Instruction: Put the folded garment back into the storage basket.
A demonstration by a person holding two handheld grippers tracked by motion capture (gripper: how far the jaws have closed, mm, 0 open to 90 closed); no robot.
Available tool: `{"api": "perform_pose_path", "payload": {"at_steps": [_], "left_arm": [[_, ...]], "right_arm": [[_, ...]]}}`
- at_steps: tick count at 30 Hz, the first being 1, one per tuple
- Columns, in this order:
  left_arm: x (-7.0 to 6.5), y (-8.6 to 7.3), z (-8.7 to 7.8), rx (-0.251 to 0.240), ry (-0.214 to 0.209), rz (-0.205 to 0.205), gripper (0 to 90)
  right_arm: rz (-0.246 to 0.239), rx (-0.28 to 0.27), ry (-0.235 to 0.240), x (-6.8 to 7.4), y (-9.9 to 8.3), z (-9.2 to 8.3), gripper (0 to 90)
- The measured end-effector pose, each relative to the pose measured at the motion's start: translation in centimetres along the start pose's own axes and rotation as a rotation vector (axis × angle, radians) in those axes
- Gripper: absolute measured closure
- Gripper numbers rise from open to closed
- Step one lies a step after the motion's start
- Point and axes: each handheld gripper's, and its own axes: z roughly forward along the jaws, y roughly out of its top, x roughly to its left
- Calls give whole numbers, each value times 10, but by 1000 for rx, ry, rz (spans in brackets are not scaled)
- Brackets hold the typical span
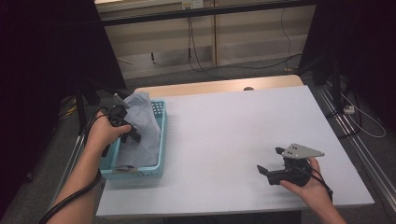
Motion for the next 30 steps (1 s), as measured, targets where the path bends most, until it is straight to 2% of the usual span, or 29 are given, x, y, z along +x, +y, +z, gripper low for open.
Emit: {"api": "perform_pose_path", "payload": {"at_steps": [30], "left_arm": [[10,-6,-5,-27,14,-12,520]], "right_arm": [[-5,0,3,2,1,1,54]]}}
